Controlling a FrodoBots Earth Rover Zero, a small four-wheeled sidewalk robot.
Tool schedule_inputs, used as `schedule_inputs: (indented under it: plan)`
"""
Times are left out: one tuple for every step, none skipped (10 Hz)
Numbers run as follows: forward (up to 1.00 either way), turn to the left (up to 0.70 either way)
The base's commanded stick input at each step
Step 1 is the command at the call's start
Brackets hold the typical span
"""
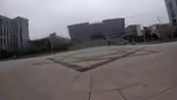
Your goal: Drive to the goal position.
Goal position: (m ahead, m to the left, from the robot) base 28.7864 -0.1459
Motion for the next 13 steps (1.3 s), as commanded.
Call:
schedule_inputs:
  plan:
    - [1.0, 0.0]
    - [1.0, 0.0]
    - [1.0, 0.0]
    - [1.0, 0.0]
    - [1.0, 0.0]
    - [1.0, 0.0]
    - [1.0, 0.0]
    - [1.0, 0.0]
    - [1.0, 0.0]
    - [1.0, 0.0]
    - [1.0, 0.0]
    - [1.0, 0.0]
    - [1.0, 0.0]
